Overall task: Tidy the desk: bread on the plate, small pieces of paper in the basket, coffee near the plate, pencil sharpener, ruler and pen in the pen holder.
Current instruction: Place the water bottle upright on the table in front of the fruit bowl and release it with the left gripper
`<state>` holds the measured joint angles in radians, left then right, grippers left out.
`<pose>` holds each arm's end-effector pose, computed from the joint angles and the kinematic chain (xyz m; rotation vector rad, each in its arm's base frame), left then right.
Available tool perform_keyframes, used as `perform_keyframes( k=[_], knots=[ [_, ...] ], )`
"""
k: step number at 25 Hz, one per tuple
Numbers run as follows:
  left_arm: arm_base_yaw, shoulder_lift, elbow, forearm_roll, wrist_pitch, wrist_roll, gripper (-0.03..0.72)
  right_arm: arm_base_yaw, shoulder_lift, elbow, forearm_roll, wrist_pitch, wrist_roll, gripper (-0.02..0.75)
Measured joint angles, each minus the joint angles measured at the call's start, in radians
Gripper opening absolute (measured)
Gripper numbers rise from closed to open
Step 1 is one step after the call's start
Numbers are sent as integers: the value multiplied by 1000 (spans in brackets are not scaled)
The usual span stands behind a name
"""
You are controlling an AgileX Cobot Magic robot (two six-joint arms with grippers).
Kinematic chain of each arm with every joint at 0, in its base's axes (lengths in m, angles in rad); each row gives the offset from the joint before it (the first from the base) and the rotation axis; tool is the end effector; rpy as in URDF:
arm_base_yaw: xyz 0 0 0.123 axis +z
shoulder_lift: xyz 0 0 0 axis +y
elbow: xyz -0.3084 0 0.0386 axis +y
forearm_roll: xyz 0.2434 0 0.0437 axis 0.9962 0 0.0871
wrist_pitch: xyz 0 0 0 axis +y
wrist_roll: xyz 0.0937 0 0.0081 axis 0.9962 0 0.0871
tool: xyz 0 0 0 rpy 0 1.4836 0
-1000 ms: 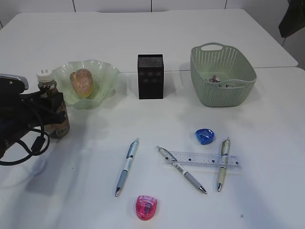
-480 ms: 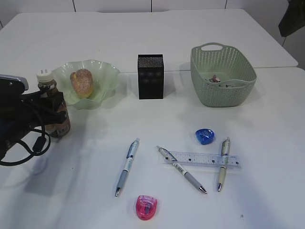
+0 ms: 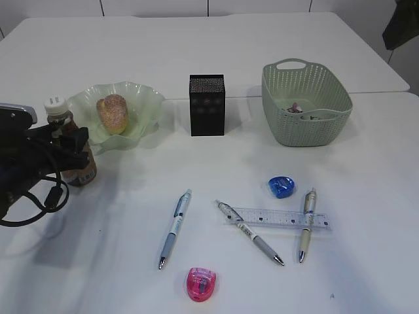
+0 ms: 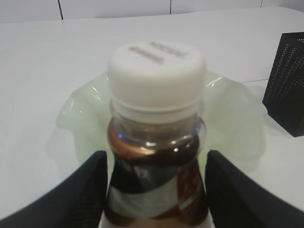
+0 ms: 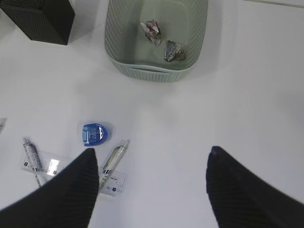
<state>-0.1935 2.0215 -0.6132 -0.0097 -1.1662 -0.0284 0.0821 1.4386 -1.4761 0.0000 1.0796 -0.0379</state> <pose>0.3382 -0.0654 0.1361 0.1326 1.7232 -0.1589 0.2925 0.0241 0.4098 -0.1515 2.5212 0.0178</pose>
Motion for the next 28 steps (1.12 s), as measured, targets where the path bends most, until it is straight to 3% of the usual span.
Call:
perform_keyframes(
  k=[21,28],
  knots=[
    [0,-155,0,-6,26,0,462,0,0,0,0,4,0,551],
    [0,-247,0,23,117,0,462,0,0,0,0,4,0,551]
  ],
)
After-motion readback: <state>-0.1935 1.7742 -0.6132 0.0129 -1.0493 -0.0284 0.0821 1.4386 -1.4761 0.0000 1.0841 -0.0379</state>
